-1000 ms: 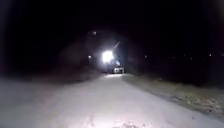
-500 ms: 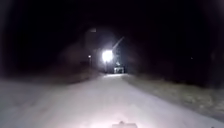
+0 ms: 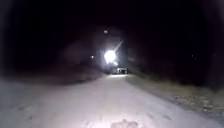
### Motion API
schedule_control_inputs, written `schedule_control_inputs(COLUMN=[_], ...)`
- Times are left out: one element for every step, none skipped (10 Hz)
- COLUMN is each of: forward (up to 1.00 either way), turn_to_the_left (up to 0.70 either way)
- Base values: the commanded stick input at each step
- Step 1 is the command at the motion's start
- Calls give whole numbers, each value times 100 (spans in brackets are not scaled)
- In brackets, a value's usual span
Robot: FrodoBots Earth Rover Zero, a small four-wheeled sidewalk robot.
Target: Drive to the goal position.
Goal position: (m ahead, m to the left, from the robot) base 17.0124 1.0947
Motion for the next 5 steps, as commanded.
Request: schedule_control_inputs(forward=[70, 70, 70, 70, 70], turn_to_the_left=[0, 0, 0, 0, 0])
